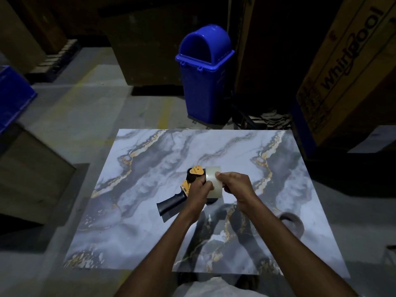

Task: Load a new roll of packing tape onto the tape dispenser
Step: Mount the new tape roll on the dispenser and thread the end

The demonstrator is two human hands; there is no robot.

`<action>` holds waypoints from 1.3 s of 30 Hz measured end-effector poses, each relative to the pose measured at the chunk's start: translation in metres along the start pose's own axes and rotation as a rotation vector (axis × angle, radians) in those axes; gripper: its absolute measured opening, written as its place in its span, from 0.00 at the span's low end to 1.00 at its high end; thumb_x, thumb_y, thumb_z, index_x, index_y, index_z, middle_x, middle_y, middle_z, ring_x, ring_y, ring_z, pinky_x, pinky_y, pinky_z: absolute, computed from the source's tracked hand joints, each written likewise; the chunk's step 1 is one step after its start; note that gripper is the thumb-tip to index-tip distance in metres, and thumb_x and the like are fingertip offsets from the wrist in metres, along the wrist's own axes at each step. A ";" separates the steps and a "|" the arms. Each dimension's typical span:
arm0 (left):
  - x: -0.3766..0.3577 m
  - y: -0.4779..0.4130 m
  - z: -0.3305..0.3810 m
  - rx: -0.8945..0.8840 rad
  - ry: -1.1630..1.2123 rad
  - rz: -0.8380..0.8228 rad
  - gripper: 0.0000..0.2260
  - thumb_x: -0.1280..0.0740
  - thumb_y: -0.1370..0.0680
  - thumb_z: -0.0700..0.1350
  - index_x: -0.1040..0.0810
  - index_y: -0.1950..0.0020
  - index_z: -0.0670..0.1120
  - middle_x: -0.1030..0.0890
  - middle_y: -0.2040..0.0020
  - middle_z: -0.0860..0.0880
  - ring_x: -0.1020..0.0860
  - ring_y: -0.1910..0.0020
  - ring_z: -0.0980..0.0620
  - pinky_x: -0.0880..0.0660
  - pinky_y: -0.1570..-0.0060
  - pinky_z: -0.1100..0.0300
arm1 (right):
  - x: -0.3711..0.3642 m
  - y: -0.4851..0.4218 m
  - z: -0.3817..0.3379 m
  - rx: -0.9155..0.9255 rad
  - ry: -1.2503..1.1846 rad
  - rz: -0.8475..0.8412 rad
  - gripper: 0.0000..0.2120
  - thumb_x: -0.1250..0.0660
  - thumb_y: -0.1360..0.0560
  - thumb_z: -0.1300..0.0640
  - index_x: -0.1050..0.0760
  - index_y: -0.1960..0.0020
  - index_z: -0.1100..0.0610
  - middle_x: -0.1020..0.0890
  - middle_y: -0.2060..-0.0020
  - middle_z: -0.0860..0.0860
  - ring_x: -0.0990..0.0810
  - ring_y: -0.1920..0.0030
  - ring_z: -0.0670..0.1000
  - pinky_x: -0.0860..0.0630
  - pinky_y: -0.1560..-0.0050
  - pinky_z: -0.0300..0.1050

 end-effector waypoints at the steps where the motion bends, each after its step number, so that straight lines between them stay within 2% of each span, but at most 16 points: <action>1: 0.002 -0.002 -0.003 0.016 0.022 0.027 0.15 0.41 0.28 0.45 0.22 0.49 0.38 0.22 0.59 0.45 0.27 0.64 0.52 0.29 0.71 0.64 | -0.001 0.000 0.003 0.020 0.007 0.007 0.05 0.22 0.27 0.57 0.15 0.59 0.58 0.16 0.69 0.49 0.21 0.65 0.49 0.25 0.60 0.44; 3: 0.003 -0.006 -0.008 0.059 0.069 0.063 0.19 0.40 0.27 0.49 0.24 0.46 0.36 0.23 0.56 0.42 0.26 0.61 0.49 0.28 0.72 0.63 | -0.002 0.003 0.007 0.088 0.077 0.025 0.04 0.21 0.29 0.55 0.13 0.57 0.56 0.13 0.62 0.49 0.17 0.60 0.49 0.21 0.56 0.45; 6: 0.006 -0.010 -0.013 0.104 0.159 0.125 0.15 0.38 0.20 0.51 0.22 0.45 0.40 0.20 0.54 0.41 0.23 0.59 0.47 0.26 0.70 0.61 | -0.003 0.012 0.009 0.224 0.181 0.044 0.05 0.20 0.29 0.56 0.12 0.55 0.56 0.12 0.61 0.47 0.14 0.58 0.43 0.18 0.54 0.40; 9: 0.007 -0.012 -0.018 0.111 0.217 0.141 0.23 0.33 0.27 0.57 0.21 0.43 0.40 0.20 0.52 0.40 0.22 0.55 0.46 0.26 0.65 0.58 | -0.004 0.020 0.011 0.303 0.206 0.066 0.09 0.21 0.28 0.59 0.13 0.49 0.59 0.13 0.60 0.45 0.15 0.59 0.36 0.19 0.53 0.36; 11: 0.006 -0.013 -0.021 0.115 0.256 0.161 0.26 0.32 0.30 0.59 0.20 0.42 0.40 0.19 0.51 0.40 0.21 0.54 0.45 0.25 0.60 0.55 | -0.005 0.024 0.012 0.328 0.215 0.056 0.09 0.22 0.27 0.61 0.13 0.47 0.59 0.14 0.60 0.43 0.15 0.58 0.37 0.17 0.51 0.38; 13: 0.008 -0.014 -0.025 0.118 0.281 0.197 0.24 0.32 0.25 0.58 0.20 0.41 0.40 0.17 0.50 0.39 0.20 0.55 0.45 0.23 0.60 0.54 | -0.007 0.028 0.015 0.369 0.247 0.020 0.10 0.23 0.27 0.62 0.13 0.46 0.57 0.13 0.59 0.43 0.13 0.56 0.40 0.16 0.50 0.40; 15: 0.008 -0.016 -0.027 0.119 0.297 0.208 0.22 0.33 0.22 0.57 0.20 0.38 0.40 0.16 0.49 0.39 0.18 0.54 0.44 0.21 0.59 0.54 | -0.009 0.033 0.018 0.434 0.287 -0.013 0.10 0.24 0.26 0.62 0.13 0.45 0.57 0.12 0.56 0.45 0.13 0.55 0.41 0.17 0.51 0.38; 18: 0.011 -0.016 -0.032 0.143 0.333 0.222 0.23 0.33 0.24 0.56 0.20 0.38 0.41 0.15 0.45 0.37 0.17 0.51 0.43 0.20 0.55 0.52 | -0.010 0.037 0.021 0.506 0.351 -0.027 0.09 0.24 0.26 0.62 0.13 0.45 0.56 0.12 0.56 0.45 0.13 0.54 0.39 0.18 0.51 0.35; 21: 0.014 -0.017 -0.038 0.178 0.346 0.225 0.19 0.37 0.21 0.53 0.19 0.39 0.41 0.16 0.43 0.35 0.17 0.50 0.40 0.21 0.52 0.47 | -0.010 0.031 0.028 0.478 0.394 -0.058 0.11 0.22 0.27 0.58 0.13 0.45 0.57 0.11 0.55 0.47 0.13 0.54 0.41 0.16 0.48 0.42; 25: 0.018 -0.013 -0.037 0.215 0.356 0.212 0.17 0.40 0.19 0.49 0.20 0.38 0.40 0.16 0.46 0.35 0.17 0.54 0.43 0.19 0.59 0.51 | -0.011 0.027 0.033 0.372 0.333 -0.068 0.09 0.23 0.26 0.51 0.12 0.50 0.55 0.11 0.58 0.48 0.13 0.54 0.44 0.16 0.48 0.48; 27: 0.021 -0.011 -0.037 0.199 0.326 0.227 0.23 0.38 0.23 0.52 0.22 0.36 0.39 0.18 0.43 0.33 0.18 0.51 0.41 0.19 0.57 0.48 | -0.010 0.023 0.029 0.270 0.282 -0.023 0.15 0.26 0.25 0.43 0.13 0.58 0.55 0.13 0.63 0.49 0.14 0.58 0.47 0.17 0.52 0.50; 30: 0.018 -0.007 -0.035 0.132 0.277 0.179 0.26 0.40 0.25 0.52 0.26 0.33 0.37 0.19 0.47 0.37 0.21 0.51 0.42 0.22 0.55 0.48 | -0.011 0.014 0.019 0.130 0.233 0.035 0.26 0.29 0.26 0.34 0.15 0.62 0.57 0.14 0.66 0.52 0.16 0.62 0.52 0.21 0.58 0.50; 33: 0.013 -0.005 -0.034 0.090 0.235 0.103 0.23 0.41 0.25 0.50 0.22 0.35 0.41 0.18 0.47 0.38 0.20 0.51 0.43 0.22 0.55 0.49 | -0.015 0.010 0.014 0.039 0.091 0.046 0.21 0.24 0.27 0.42 0.18 0.64 0.60 0.18 0.68 0.54 0.21 0.66 0.52 0.25 0.67 0.44; 35: 0.012 -0.006 -0.036 0.086 0.226 0.092 0.23 0.41 0.25 0.52 0.21 0.35 0.43 0.18 0.43 0.36 0.21 0.48 0.43 0.23 0.54 0.49 | -0.017 0.011 0.013 0.020 0.010 0.037 0.16 0.22 0.27 0.49 0.17 0.60 0.63 0.18 0.65 0.57 0.21 0.64 0.53 0.24 0.71 0.41; 37: 0.012 -0.007 -0.037 0.097 0.208 0.087 0.21 0.42 0.22 0.52 0.20 0.35 0.46 0.18 0.42 0.35 0.21 0.48 0.44 0.24 0.53 0.50 | -0.018 0.012 0.014 0.038 -0.004 0.012 0.11 0.22 0.27 0.53 0.15 0.57 0.61 0.15 0.60 0.62 0.19 0.61 0.55 0.22 0.71 0.40; 39: 0.014 -0.007 -0.036 0.111 0.220 0.093 0.18 0.45 0.19 0.48 0.19 0.37 0.46 0.17 0.48 0.38 0.20 0.50 0.46 0.23 0.55 0.52 | -0.018 0.015 0.014 0.059 -0.013 0.007 0.07 0.23 0.26 0.56 0.14 0.55 0.61 0.14 0.57 0.62 0.18 0.60 0.54 0.22 0.71 0.38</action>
Point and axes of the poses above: each hand's wrist, its own y-axis away from the middle knuckle, its own x-axis out of the back of the hand, z = x × y, the point moved 4 cm from there along -y, towards the middle knuckle
